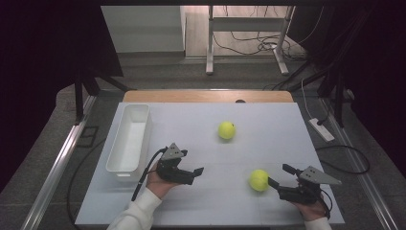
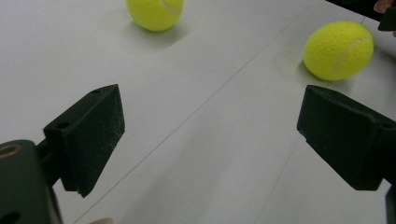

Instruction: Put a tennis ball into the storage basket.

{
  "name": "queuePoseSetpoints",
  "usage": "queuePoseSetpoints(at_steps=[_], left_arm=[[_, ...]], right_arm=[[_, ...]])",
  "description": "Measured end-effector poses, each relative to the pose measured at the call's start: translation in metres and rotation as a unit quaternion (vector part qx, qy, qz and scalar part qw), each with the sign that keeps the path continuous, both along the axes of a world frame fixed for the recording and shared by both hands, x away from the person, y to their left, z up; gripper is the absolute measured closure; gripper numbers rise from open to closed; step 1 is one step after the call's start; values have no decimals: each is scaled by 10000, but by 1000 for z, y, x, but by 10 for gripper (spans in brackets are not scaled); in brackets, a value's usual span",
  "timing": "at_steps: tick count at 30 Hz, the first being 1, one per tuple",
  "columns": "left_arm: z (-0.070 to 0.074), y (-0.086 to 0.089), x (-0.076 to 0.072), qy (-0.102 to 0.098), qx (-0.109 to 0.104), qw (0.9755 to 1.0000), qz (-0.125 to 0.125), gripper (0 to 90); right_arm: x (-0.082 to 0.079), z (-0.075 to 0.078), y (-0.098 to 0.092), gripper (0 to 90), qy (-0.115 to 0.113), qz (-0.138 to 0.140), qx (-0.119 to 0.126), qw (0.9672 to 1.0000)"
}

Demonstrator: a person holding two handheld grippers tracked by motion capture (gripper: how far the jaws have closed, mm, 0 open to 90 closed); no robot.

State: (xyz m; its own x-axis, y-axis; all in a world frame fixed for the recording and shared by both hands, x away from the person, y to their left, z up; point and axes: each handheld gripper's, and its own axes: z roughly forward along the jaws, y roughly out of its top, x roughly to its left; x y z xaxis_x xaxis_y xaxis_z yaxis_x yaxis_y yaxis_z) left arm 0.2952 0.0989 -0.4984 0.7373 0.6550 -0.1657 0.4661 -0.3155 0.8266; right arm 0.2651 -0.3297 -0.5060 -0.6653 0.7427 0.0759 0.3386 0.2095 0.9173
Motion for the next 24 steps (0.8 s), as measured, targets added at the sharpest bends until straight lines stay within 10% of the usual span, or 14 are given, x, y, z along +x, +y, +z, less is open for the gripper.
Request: queuePoseSetpoints(at_steps=[24], left_arm=[[5, -11, 14, -53, 3, 10000, 14, 81]], right_arm=[[0, 0, -1, 168, -5, -37, 17, 10000]])
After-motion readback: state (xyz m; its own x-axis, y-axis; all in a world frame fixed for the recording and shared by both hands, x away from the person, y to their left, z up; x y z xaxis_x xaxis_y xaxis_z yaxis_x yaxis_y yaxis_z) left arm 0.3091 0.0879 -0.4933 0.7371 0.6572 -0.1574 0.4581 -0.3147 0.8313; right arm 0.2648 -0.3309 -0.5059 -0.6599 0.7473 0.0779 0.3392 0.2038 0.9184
